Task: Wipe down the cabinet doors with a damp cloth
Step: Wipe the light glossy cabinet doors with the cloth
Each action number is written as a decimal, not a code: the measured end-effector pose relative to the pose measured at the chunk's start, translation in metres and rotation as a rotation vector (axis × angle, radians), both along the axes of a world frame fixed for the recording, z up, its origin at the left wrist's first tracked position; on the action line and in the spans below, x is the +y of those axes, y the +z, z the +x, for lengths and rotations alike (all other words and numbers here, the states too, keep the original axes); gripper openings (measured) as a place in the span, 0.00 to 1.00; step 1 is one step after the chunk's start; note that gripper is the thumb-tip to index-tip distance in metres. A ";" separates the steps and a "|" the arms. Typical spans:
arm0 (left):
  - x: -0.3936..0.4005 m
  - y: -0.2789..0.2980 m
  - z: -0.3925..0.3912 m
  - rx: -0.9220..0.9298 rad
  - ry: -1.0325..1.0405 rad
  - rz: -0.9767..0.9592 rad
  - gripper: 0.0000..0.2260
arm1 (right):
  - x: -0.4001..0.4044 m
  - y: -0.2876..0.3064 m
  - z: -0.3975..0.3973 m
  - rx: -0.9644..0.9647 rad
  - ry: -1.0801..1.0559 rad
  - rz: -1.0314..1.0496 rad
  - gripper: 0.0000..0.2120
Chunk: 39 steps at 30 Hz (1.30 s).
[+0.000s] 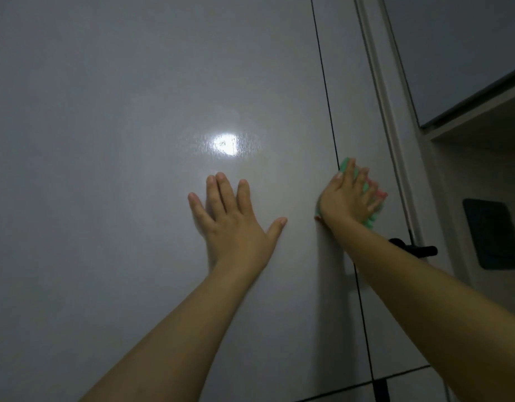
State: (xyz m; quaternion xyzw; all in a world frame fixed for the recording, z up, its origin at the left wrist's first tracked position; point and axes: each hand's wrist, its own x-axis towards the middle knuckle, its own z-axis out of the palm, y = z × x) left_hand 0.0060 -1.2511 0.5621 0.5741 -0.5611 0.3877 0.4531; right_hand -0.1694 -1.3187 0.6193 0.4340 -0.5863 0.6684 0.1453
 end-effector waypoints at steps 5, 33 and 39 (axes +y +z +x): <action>-0.006 -0.004 0.001 -0.014 0.025 -0.056 0.41 | -0.005 0.016 -0.013 -0.062 -0.023 0.084 0.24; -0.012 -0.004 0.002 -0.035 0.012 -0.159 0.41 | -0.006 0.048 -0.023 0.515 -0.075 -0.083 0.26; -0.012 -0.003 0.001 -0.058 0.013 -0.121 0.40 | 0.002 0.061 -0.036 -0.080 0.239 -0.005 0.23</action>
